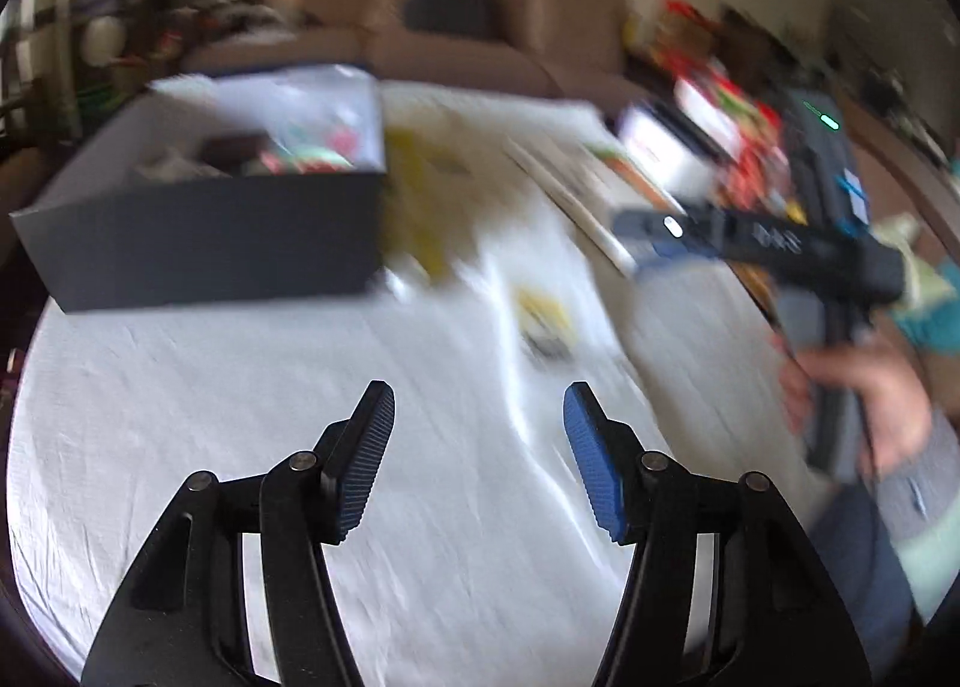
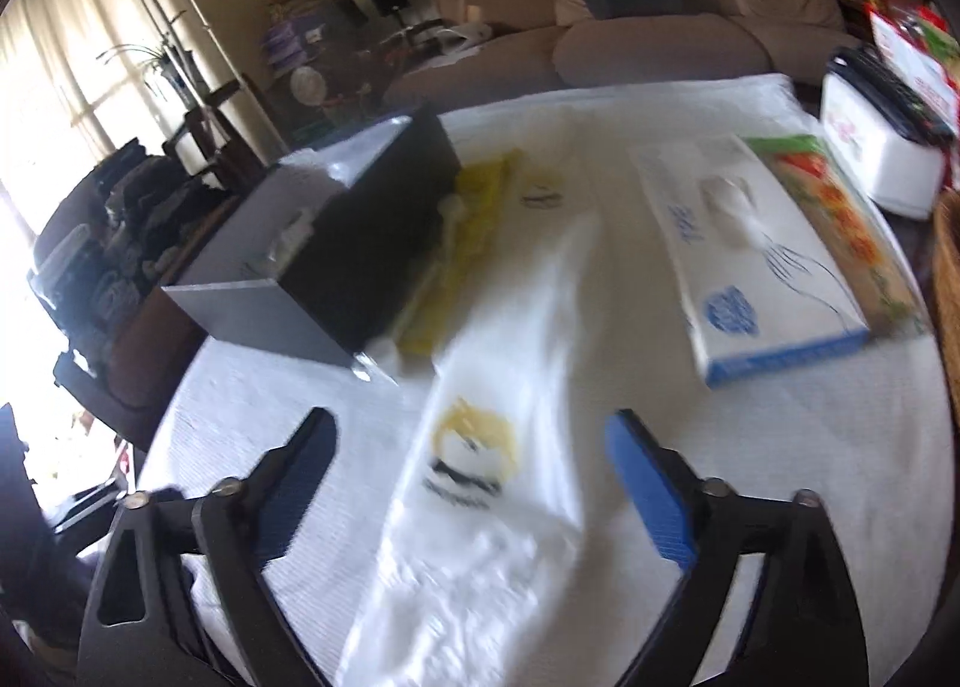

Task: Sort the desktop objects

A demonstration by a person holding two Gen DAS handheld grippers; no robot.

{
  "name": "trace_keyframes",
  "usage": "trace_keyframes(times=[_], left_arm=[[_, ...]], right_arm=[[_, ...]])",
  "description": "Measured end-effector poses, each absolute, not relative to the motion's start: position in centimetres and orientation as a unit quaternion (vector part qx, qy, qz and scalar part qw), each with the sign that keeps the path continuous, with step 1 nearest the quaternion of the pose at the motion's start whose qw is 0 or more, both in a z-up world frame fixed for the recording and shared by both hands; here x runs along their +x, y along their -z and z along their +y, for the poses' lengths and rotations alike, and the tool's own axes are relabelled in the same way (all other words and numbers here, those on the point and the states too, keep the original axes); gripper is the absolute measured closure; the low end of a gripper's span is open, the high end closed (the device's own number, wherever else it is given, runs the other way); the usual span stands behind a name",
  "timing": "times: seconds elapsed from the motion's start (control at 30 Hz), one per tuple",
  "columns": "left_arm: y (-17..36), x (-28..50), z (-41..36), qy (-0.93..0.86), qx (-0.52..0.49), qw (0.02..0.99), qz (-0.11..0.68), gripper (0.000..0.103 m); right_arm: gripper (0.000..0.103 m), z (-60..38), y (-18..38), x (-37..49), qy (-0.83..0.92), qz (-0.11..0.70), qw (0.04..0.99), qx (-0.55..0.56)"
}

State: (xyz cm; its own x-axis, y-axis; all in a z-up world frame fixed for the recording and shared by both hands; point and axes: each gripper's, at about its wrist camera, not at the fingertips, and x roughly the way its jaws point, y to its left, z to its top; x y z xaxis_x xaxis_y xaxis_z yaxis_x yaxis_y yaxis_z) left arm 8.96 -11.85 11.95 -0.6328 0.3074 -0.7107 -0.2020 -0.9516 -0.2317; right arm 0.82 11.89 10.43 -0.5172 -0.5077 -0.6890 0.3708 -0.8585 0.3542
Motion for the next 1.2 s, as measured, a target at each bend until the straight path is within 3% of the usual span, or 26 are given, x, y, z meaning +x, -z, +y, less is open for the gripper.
trace_keyframes(times=[0.07, 0.3, 0.67, 0.83, 0.87, 0.9, 1.0, 1.1, 1.2], left_arm=[[-11.2, 6.7, -12.4, -0.908, -0.393, 0.119, -0.08, 0.047], [-7.5, 1.8, -11.8, -0.909, -0.395, 0.086, -0.101, 0.047], [-3.7, -0.4, -12.8, -0.885, -0.426, 0.071, -0.175, 0.047], [-4.3, -0.6, -12.7, -0.896, -0.408, 0.066, -0.161, 0.042], [-4.1, -0.7, -12.6, -0.897, -0.41, 0.064, -0.152, 0.041], [-3.8, -0.7, -12.5, -0.898, -0.412, 0.061, -0.143, 0.041], [-3.5, -0.9, -12.0, -0.898, -0.418, 0.05, -0.129, 0.041], [-3.4, -1.2, -11.4, -0.902, -0.416, 0.036, -0.111, 0.041], [-3.3, -1.2, -10.3, -0.904, -0.418, 0.037, -0.08, 0.041]], right_arm=[[0.032, 10.5, -11.0, -1.2, 0.867, -0.077, 0.259, 0.418], [0.033, 5.7, -10.7, -10.5, 0.869, -0.019, 0.26, 0.42], [0.037, -2.1, -4.9, -21.4, 0.839, 0.083, 0.31, 0.44], [0.05, -3.4, -3.1, -22.2, 0.828, 0.126, 0.317, 0.444], [0.055, -3.6, -2.5, -22.2, 0.825, 0.142, 0.316, 0.447], [0.068, -4.0, -2.1, -22.1, 0.821, 0.159, 0.317, 0.448], [0.079, -4.3, -1.8, -21.7, 0.821, 0.18, 0.319, 0.437], [0.089, -3.2, -2.5, -21.6, 0.829, 0.155, 0.314, 0.435], [0.089, -0.8, -3.8, -21.1, 0.837, 0.097, 0.316, 0.436]])
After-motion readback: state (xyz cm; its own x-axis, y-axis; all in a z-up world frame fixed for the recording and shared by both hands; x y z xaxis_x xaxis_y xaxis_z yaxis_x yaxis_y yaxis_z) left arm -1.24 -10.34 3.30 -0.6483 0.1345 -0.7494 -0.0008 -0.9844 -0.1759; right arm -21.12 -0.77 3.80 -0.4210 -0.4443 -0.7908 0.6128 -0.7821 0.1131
